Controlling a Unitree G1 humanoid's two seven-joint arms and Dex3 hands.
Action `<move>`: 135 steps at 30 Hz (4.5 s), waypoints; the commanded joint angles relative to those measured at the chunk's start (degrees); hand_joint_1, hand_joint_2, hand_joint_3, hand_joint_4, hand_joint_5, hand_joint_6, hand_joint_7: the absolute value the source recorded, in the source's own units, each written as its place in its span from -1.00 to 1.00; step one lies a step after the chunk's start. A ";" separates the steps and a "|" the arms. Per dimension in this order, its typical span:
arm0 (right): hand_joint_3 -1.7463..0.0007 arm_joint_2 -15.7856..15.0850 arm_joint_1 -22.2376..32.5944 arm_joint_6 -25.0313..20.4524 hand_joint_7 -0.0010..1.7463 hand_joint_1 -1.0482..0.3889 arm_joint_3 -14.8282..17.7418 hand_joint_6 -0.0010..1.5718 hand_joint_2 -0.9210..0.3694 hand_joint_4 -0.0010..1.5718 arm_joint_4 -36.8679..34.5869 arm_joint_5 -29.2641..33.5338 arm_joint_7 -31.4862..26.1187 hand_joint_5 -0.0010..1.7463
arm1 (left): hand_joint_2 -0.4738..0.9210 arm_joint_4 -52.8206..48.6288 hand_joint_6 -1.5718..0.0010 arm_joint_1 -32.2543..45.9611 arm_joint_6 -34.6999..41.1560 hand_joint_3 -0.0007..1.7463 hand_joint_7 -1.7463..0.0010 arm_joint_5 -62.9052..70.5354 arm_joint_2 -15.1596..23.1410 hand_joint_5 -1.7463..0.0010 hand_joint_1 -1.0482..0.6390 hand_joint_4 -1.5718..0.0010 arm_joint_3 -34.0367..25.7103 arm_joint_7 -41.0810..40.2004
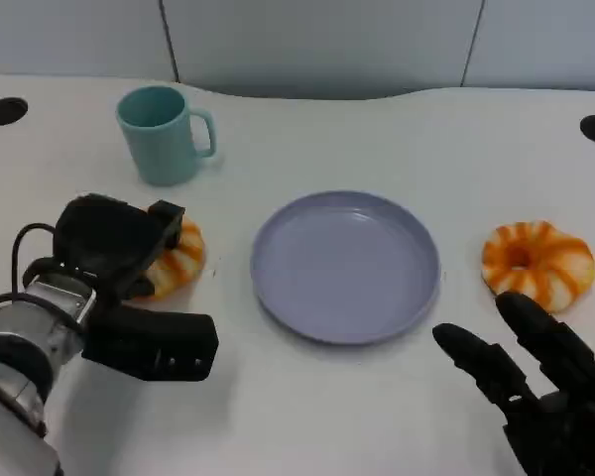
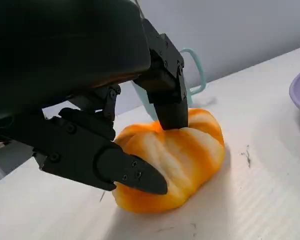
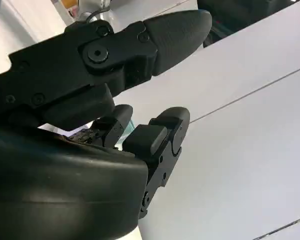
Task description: Grasp the bread from the table and place it into the plate.
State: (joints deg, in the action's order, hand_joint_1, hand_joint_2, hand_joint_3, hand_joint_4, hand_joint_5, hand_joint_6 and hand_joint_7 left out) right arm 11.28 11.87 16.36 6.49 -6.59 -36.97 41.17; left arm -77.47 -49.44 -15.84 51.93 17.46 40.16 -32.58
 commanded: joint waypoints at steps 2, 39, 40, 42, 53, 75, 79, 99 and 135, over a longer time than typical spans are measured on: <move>0.89 0.12 -0.34 -0.01 -1.00 -0.36 0.42 -0.07 -1.00 -0.25 -0.20 -0.91 0.31 -0.53 | 1.00 -0.87 0.18 2.03 -1.75 -0.94 -0.48 -1.59 0.92 -0.86 -0.06 0.28 -1.20 -1.38; 0.92 0.35 -5.08 0.59 -1.00 -0.35 1.21 -0.05 -1.00 -0.24 -4.77 -1.16 1.17 -0.53 | 0.63 8.24 -0.49 -4.14 -14.42 -0.99 1.00 -4.31 7.11 0.93 0.18 -0.57 -6.08 -5.97; 0.92 0.31 -5.05 0.52 -1.00 -0.35 1.23 -0.06 -1.00 -0.24 -4.74 -1.25 1.26 -0.53 | 0.65 8.40 -0.42 -4.09 -14.41 -0.99 1.00 -4.39 7.15 0.97 0.16 -0.48 -6.17 -5.20; 0.92 0.14 -4.91 0.28 -1.00 -0.34 1.28 -0.06 -1.00 -0.24 -4.57 -1.38 1.38 -0.53 | 0.65 9.70 -0.38 -3.56 -13.64 -0.99 1.00 -5.05 7.30 0.98 0.15 -0.43 -6.64 -1.67; 0.94 -0.14 -4.72 -0.43 -1.00 -0.35 1.48 -0.05 -1.00 -0.25 -4.11 -1.71 1.72 -0.53 | 0.62 16.32 0.16 0.14 -9.89 -0.99 1.00 -6.74 7.98 1.00 -0.04 0.13 -8.19 8.83; 0.89 1.07 -1.73 1.91 -1.00 -0.37 0.10 -0.06 -1.00 -0.24 -1.87 -0.02 1.55 -0.54 | 0.75 6.80 0.49 -0.04 -12.03 -0.98 1.00 -14.58 -0.04 1.00 -0.20 0.45 -12.03 20.82; 0.89 1.21 -1.13 2.18 -1.00 -0.36 -0.34 -0.06 -1.00 -0.25 -1.45 -0.04 1.39 -0.54 | 0.74 5.70 0.49 -0.43 -9.84 -1.00 1.00 -13.37 -1.24 1.00 -0.19 0.45 -10.89 20.32; 0.89 1.64 0.47 4.02 -1.00 -0.38 -2.15 -0.06 -1.00 -0.25 -0.50 0.24 0.19 -0.53 | 0.76 2.12 0.50 -1.01 -3.09 -1.00 0.99 -10.75 -3.30 0.99 0.01 0.52 -7.76 20.39; 0.87 1.73 1.60 5.46 -1.00 -0.39 -3.07 -0.06 -1.00 -0.24 -0.36 -0.42 0.46 -0.53 | 0.88 0.76 0.21 0.56 -2.34 -1.00 0.98 -8.03 -4.31 0.92 0.28 0.11 -5.95 9.90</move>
State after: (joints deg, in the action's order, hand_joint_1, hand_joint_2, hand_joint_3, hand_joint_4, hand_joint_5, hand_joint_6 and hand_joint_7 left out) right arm 11.35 12.79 20.98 3.44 -7.71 -36.72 41.54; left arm -76.14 -49.29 -18.33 43.84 12.87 34.14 -22.46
